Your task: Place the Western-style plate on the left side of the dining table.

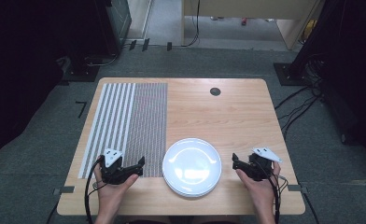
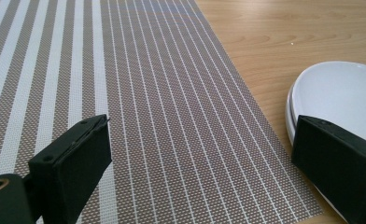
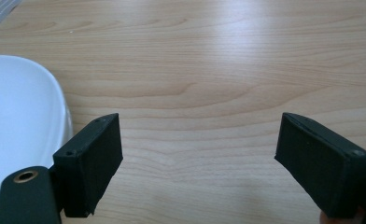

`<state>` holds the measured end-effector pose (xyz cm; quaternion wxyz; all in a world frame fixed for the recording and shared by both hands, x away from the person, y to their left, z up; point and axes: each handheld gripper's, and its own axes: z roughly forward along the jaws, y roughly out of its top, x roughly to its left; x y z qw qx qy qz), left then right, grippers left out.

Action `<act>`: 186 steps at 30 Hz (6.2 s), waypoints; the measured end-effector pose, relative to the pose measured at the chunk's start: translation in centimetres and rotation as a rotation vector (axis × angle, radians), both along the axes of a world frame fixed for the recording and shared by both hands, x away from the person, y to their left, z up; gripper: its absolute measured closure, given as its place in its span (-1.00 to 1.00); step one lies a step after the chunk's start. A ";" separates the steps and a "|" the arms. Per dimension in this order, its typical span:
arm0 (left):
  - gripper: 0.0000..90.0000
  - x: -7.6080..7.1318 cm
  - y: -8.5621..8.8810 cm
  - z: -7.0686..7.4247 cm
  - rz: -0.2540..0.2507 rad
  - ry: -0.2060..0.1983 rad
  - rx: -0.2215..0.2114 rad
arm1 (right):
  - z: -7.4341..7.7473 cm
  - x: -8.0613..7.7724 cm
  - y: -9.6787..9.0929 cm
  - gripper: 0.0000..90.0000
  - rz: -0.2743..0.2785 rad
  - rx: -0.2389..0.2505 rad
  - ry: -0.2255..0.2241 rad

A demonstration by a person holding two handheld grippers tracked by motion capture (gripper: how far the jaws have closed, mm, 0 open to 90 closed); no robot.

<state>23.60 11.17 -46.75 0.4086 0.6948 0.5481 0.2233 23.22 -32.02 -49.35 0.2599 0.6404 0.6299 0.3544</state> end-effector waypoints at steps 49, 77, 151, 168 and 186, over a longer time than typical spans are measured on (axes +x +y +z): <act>0.09 -1.5 -4.8 -1.2 -0.165 0.065 -0.083 | -1.0 -1.1 4.8 0.80 0.141 0.195 0.015; 0.37 -1.1 -6.4 -3.5 -0.265 0.188 -0.139 | -1.5 -1.1 4.4 0.87 0.117 0.306 0.024; 0.68 0.7 -0.7 -2.8 -0.234 0.211 -0.325 | -2.9 -0.8 6.6 0.72 0.176 0.573 0.123; 0.68 0.6 -0.9 -2.9 -0.212 0.214 -0.324 | -3.4 -0.6 6.9 0.82 0.153 0.649 0.137; 0.74 0.5 -1.0 -2.6 -0.200 0.226 -0.343 | -2.8 -0.9 6.3 0.94 0.080 0.806 0.115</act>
